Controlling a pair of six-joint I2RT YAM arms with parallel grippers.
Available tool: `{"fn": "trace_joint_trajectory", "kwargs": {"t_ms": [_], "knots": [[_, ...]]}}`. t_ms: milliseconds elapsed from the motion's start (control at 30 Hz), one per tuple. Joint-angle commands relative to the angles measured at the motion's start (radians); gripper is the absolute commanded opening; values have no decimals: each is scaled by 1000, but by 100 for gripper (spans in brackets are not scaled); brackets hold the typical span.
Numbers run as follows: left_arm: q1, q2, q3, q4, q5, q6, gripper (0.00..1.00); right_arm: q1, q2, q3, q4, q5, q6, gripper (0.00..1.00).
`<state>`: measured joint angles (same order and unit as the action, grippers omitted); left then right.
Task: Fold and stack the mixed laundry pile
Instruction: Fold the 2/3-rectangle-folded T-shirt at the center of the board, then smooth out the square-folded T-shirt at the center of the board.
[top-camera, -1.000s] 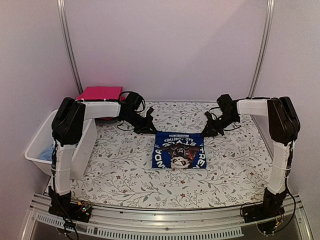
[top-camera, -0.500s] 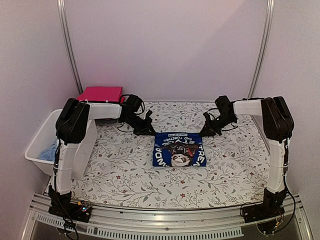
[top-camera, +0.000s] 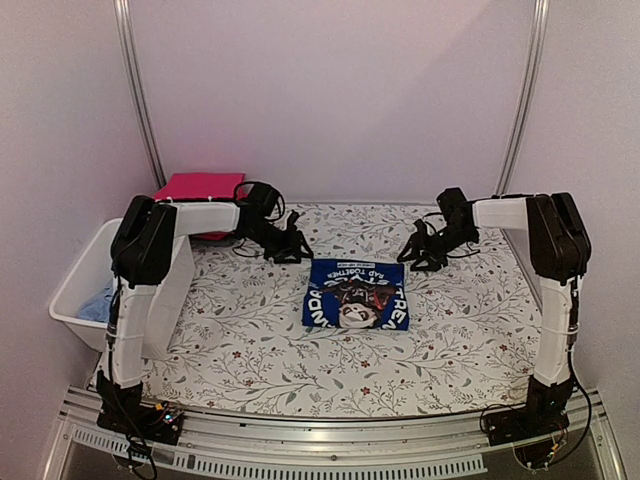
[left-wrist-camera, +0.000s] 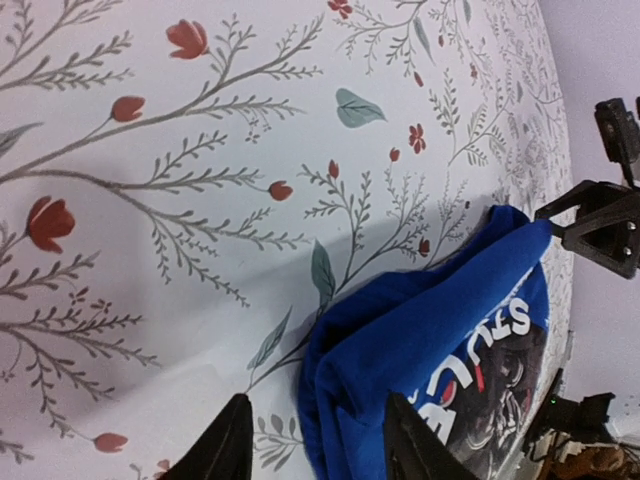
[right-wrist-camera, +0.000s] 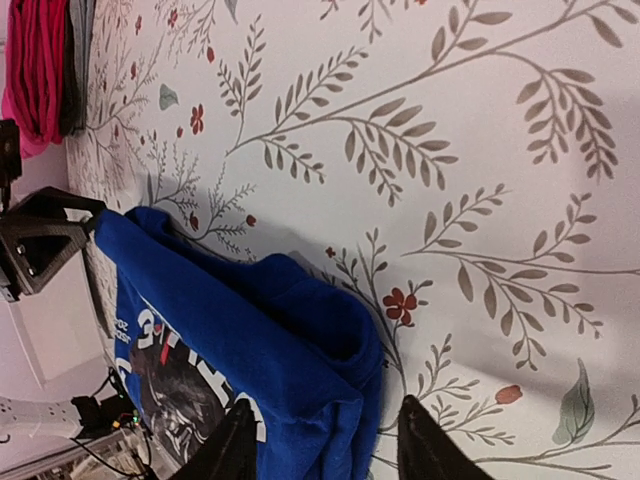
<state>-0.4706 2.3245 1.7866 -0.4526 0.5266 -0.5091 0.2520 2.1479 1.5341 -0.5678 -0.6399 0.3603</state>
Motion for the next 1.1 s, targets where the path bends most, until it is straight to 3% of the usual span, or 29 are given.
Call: {"fn": "trace_joint_trajectory", "kwargs": {"t_ms": [0,200,433,667,900,1067], "knots": [[42,-133,-94,32,-13,-9,48,-40,-118,24,10,27,21,60],[20,-350,-333,115,93,26,56,-11,-291,-101,35,-101,46,70],[-118,-506,-610,337,289,29,65,182,-407,-293,130,-237,59,73],[-228,-385,-608,554,350,-95,66,284,-312,-377,311,-348,132,73],[-192,-174,-522,641,334,-209,66,251,-135,-366,376,-293,140,73],[-147,-148,-644,750,360,-299,65,232,-20,-442,381,-269,114,72]]}}
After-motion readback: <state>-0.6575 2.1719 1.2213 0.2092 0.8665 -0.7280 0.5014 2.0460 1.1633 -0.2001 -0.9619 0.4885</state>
